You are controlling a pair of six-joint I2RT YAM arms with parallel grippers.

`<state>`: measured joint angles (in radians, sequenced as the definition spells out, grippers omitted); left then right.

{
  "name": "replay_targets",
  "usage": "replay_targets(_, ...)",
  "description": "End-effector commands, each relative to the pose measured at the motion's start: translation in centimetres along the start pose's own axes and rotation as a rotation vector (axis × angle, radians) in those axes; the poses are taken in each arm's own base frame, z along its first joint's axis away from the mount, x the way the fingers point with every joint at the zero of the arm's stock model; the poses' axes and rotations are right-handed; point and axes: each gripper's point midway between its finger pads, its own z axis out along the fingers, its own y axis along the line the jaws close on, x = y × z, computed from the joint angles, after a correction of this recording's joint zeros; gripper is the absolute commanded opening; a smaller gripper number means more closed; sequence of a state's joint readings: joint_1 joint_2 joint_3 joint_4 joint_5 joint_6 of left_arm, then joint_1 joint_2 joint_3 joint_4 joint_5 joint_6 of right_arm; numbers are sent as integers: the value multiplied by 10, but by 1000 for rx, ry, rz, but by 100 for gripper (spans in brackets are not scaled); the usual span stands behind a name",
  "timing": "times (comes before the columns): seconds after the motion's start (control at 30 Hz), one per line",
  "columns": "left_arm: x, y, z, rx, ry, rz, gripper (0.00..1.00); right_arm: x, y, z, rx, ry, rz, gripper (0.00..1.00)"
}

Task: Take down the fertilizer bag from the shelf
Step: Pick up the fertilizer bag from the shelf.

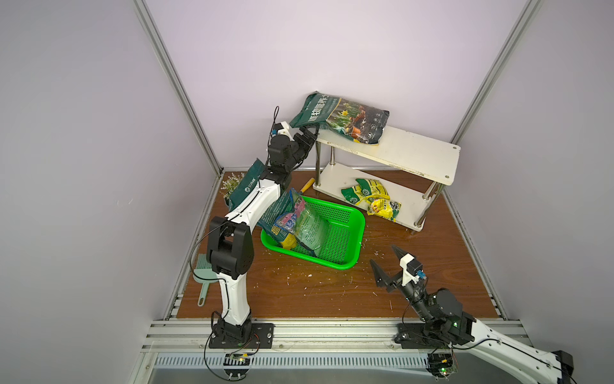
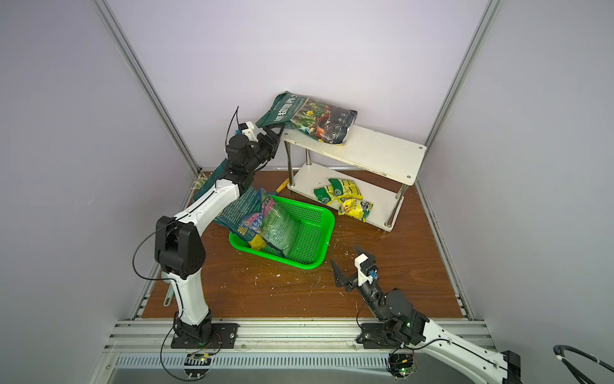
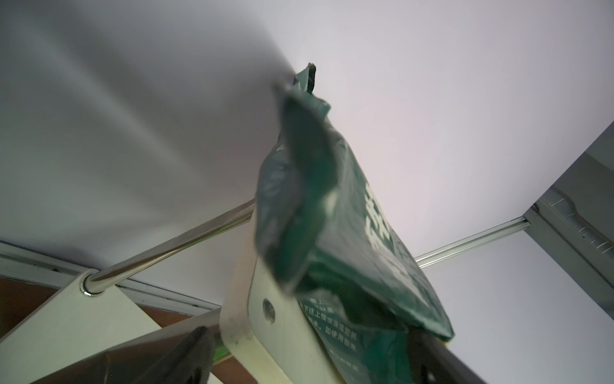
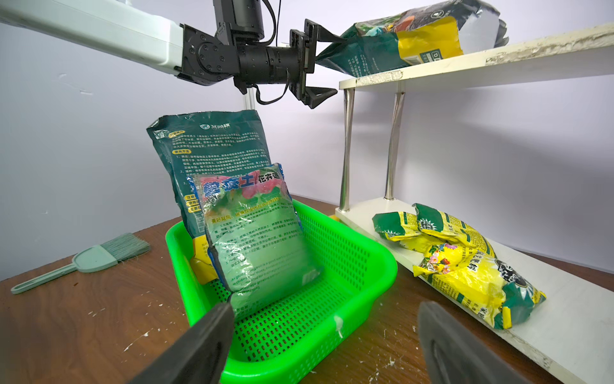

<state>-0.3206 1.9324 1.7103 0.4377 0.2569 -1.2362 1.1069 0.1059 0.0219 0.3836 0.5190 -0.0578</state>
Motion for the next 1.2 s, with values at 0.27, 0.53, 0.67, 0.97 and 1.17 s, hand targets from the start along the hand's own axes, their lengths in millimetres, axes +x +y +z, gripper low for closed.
replay_targets(0.27, -40, -55, -27, 100, -123, 50, 93, -3, -2, 0, 15, -17, 23, 94)
replay_targets(0.53, -57, -49, -1, 87, -119, 29, 93, -4, -2, 0, 13, -20, 23, 94)
replay_targets(0.67, -48, -34, 22, 77, -62, -15, 93, -3, -2, 0, 10, -17, 23, 95)
replay_targets(0.97, -49, -12, 32, 51, -97, -56, 91, -2, 0, 0, 0, -19, 24, 95)
replay_targets(1.17, -51, -13, 41, 67, -101, -57, 77, -2, 1, 0, -2, -19, 25, 95)
